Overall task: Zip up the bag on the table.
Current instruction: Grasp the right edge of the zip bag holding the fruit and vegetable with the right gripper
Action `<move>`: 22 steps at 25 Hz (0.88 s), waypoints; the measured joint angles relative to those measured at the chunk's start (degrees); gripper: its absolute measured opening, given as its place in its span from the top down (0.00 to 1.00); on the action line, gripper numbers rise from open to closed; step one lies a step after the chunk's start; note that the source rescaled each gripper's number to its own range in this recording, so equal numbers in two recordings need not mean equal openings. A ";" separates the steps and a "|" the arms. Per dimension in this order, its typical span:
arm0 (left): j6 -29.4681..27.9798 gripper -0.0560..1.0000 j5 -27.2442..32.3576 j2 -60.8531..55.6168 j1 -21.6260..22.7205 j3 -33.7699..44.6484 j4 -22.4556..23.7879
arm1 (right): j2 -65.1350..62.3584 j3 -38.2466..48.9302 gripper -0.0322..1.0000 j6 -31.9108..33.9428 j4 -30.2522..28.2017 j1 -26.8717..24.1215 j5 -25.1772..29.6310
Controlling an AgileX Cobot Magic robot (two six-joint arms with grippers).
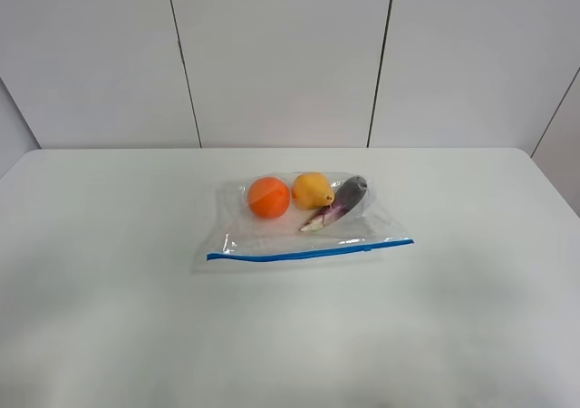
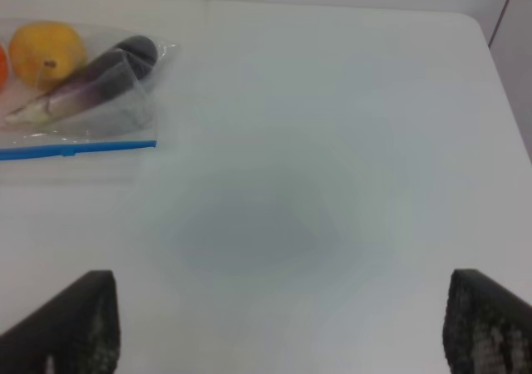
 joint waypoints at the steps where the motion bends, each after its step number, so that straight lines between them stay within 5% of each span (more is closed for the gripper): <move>1: 0.00 0.04 0.00 0.00 0.00 0.00 0.00 | 0.00 0.00 0.04 0.00 0.00 0.00 0.00; 13: 0.00 0.04 0.00 0.00 0.00 0.00 0.00 | 2.28 -0.79 0.04 0.00 0.00 0.00 -0.26; 22: 0.00 0.04 0.00 0.00 0.00 0.00 0.00 | 30.64 -12.88 0.04 0.00 7.95 0.00 -5.54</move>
